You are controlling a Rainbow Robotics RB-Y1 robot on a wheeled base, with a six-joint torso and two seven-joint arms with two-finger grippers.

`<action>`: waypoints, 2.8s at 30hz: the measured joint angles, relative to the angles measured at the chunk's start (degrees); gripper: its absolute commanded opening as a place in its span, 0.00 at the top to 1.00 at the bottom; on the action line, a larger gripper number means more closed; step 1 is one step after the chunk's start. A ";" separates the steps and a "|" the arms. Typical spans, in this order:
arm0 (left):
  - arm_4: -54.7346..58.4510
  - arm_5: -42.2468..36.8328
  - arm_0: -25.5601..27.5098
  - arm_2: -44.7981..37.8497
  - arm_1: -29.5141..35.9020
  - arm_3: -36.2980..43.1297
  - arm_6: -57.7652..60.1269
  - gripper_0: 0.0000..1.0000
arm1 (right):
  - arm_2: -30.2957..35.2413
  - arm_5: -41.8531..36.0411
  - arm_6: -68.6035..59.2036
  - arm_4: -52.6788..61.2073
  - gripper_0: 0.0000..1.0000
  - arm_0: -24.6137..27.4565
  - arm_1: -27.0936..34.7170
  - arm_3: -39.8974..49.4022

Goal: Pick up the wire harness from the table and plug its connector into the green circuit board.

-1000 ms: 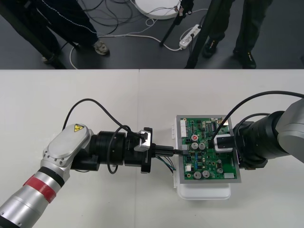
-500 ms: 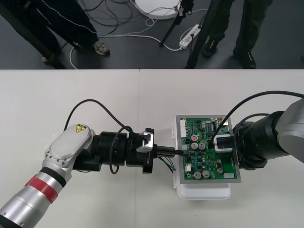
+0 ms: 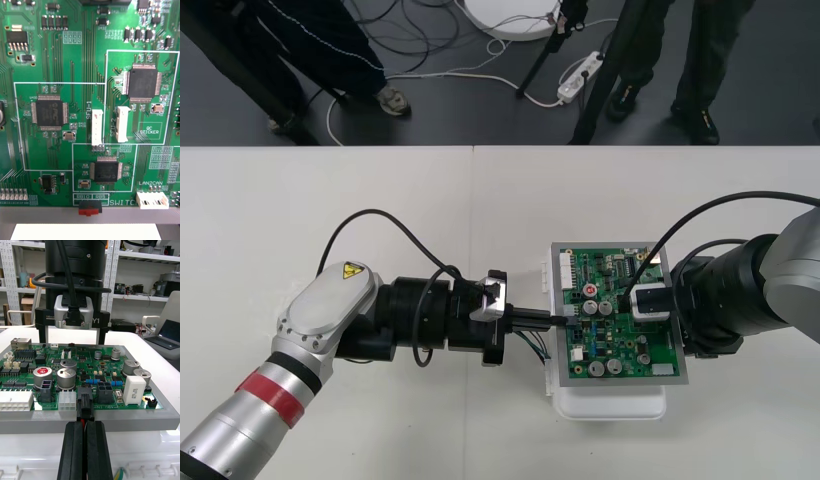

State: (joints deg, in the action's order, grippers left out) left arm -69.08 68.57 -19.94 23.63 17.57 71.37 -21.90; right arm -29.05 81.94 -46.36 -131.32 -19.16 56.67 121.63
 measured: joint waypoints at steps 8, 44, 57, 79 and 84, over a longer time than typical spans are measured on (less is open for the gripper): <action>-0.06 -0.03 0.00 0.00 -0.25 0.00 0.00 1.00 | 0.00 0.02 0.00 0.03 0.00 0.00 -0.01 -0.01; 0.22 -0.34 0.00 0.00 -0.55 -0.05 0.00 0.00 | 0.09 0.44 0.00 1.55 0.00 -0.06 0.01 -0.48; 5.00 -0.36 0.00 0.00 4.57 -0.05 0.00 0.00 | 4.27 0.76 4.03 10.69 0.00 0.32 4.30 -1.47; 2.82 5.88 2.23 -10.42 15.61 -0.05 0.28 0.00 | 30.70 0.54 30.08 50.11 0.00 13.83 10.63 -15.21; 2.70 10.46 3.33 -13.54 17.99 0.38 1.86 0.00 | 31.99 0.49 32.83 62.21 0.00 14.36 10.93 -18.86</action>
State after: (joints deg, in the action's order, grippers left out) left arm -66.38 79.03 -16.61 10.09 35.57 71.75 -20.04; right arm 2.94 82.43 -13.53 -69.11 -4.79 67.60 102.77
